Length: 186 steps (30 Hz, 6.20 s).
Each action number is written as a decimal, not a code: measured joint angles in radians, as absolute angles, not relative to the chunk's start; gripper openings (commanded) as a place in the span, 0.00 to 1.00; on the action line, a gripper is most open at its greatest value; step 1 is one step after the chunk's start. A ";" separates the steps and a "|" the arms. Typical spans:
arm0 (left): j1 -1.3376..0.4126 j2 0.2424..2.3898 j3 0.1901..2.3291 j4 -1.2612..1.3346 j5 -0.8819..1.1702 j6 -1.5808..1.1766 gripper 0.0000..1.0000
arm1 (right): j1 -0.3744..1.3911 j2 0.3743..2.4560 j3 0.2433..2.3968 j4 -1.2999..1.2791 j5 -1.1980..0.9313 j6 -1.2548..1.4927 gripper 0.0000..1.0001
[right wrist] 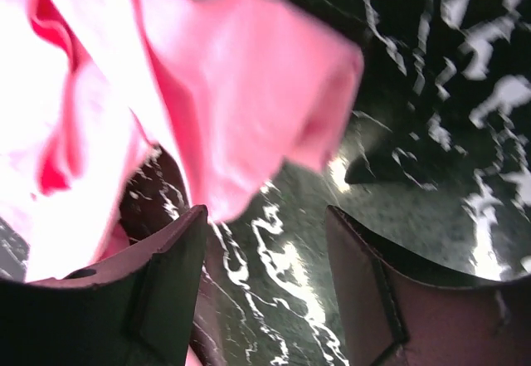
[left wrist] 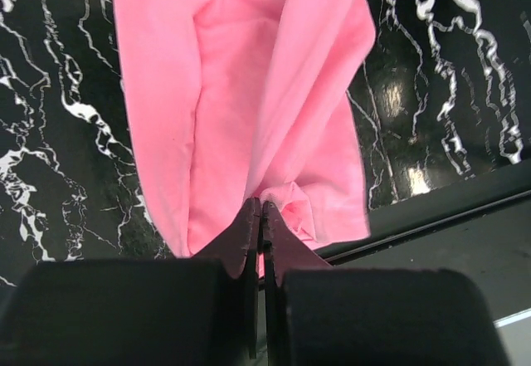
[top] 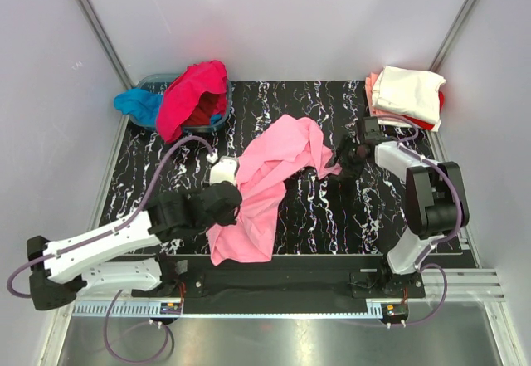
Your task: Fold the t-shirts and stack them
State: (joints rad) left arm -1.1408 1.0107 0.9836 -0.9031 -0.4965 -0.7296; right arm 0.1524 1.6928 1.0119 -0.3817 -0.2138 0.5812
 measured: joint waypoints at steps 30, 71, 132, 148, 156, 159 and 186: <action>-1.135 0.884 0.804 -0.925 -0.520 -0.819 0.00 | 0.363 1.719 1.155 -0.507 -0.121 0.436 0.61; -1.135 0.794 1.110 -1.029 -0.636 -0.654 0.00 | 0.345 1.299 1.364 -0.731 -0.042 0.437 0.00; -0.326 1.510 1.420 -0.743 -0.273 -0.123 0.74 | 0.172 1.953 1.933 -1.035 0.152 0.424 0.81; -0.406 0.847 0.694 -0.534 -0.066 -0.462 0.71 | 0.043 1.787 1.309 -0.726 -0.131 0.481 0.52; -0.455 0.839 0.415 -0.302 -0.027 -0.596 0.66 | 0.029 1.913 1.354 -0.640 -0.186 0.493 0.50; -0.455 0.839 0.395 -0.233 -0.023 -0.612 0.66 | 0.019 1.964 1.398 -0.625 -0.187 0.493 0.50; -0.455 0.908 0.364 -0.019 0.031 -0.646 0.58 | 0.010 2.200 1.827 -0.663 -0.290 0.506 0.00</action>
State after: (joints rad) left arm -0.4545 0.9085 0.3637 -0.0193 0.0311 -0.6456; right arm 0.0101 2.2002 1.8267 -0.6628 -0.2901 0.5060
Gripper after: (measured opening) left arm 0.595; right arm 0.012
